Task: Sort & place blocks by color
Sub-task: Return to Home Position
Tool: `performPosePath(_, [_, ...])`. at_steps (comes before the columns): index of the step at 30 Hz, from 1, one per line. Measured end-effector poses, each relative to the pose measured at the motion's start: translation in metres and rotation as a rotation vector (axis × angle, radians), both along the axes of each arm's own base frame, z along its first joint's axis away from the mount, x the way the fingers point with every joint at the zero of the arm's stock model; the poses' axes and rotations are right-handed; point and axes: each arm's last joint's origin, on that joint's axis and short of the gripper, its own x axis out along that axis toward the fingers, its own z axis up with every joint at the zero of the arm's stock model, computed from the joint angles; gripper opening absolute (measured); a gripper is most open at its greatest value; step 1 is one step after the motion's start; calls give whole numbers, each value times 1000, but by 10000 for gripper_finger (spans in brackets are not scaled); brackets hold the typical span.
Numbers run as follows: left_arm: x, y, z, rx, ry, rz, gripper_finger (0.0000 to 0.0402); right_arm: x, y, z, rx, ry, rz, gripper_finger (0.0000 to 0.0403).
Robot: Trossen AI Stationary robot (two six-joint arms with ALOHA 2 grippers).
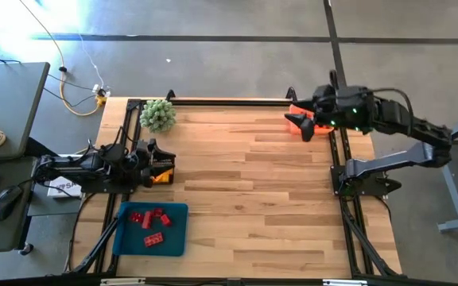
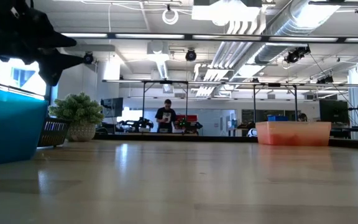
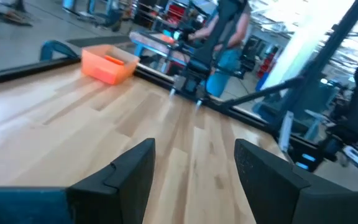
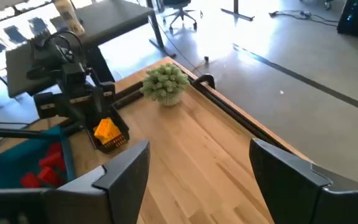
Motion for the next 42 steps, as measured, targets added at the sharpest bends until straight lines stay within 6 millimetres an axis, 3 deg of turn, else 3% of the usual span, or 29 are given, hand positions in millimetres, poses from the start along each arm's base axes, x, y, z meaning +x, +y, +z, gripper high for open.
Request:
performPosePath(11, [-2, 5, -2, -54, 8, 171, 209, -61, 9, -86, 47, -223, -23, 261])
performPosePath(15, [-2, 5, -2, -63, 5, 179, 209, -75, 12, -117, 84, -303, -21, 261])
performPosePath(21, [-2, 5, -2, -50, 8, 184, 209, -79, 13, -163, 50, -375, 34, 261])
performPosePath(30, [-2, 5, -2, 188, 78, 170, 209, -82, 13, -225, 104, -349, 0, 261])
performPosePath(37, [-2, 6, -2, 254, 99, 196, 209, -81, 13, -261, 155, -373, -9, 261])
performPosePath(42, [-2, 6, -2, 319, 120, 195, 209, -79, 13, -274, 152, -408, 1, 261])
